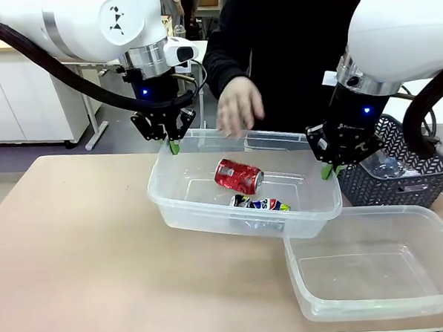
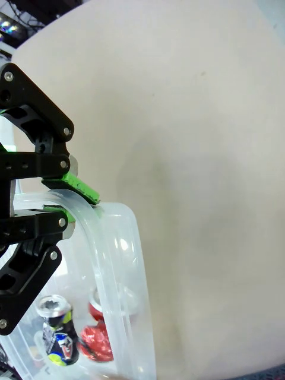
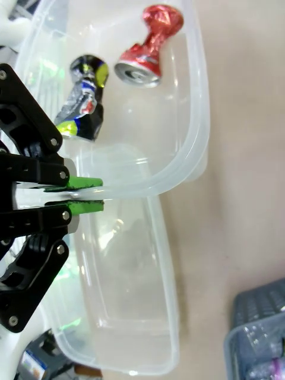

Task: Sort the waste into each basket.
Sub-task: Offer the picked Organizing box to the human.

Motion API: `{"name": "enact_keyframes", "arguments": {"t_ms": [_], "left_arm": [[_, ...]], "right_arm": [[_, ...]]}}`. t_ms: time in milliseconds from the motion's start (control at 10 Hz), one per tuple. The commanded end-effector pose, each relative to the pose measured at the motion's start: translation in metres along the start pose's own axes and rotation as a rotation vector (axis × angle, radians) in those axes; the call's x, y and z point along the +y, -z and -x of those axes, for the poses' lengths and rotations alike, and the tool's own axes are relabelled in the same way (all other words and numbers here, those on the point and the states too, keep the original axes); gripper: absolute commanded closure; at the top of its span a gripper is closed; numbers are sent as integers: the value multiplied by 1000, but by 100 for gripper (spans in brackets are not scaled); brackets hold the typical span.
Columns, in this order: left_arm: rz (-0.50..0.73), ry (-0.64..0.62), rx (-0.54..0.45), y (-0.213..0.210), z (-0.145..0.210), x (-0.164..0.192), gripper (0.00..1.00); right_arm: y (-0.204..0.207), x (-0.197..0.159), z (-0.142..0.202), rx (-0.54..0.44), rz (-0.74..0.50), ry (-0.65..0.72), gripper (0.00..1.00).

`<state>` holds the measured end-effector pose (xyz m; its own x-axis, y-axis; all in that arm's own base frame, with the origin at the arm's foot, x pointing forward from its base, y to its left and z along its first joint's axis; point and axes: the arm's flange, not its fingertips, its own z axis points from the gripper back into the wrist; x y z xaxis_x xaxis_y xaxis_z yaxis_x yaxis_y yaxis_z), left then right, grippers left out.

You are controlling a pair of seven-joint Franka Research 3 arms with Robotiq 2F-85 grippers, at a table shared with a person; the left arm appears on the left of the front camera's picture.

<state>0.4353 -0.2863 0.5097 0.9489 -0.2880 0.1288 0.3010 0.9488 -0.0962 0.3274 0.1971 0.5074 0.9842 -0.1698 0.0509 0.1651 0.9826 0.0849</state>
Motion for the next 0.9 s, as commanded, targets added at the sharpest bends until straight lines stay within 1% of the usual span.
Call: {"name": "enact_keyframes", "arguments": {"t_ms": [0,800], "left_arm": [[1,-5,-15,-3,2,1,92],[1,-5,-15,-3,2,1,92]], "right_arm": [[1,-1,1,1,0,-3,91],[1,-1,1,1,0,-3,91]]}}
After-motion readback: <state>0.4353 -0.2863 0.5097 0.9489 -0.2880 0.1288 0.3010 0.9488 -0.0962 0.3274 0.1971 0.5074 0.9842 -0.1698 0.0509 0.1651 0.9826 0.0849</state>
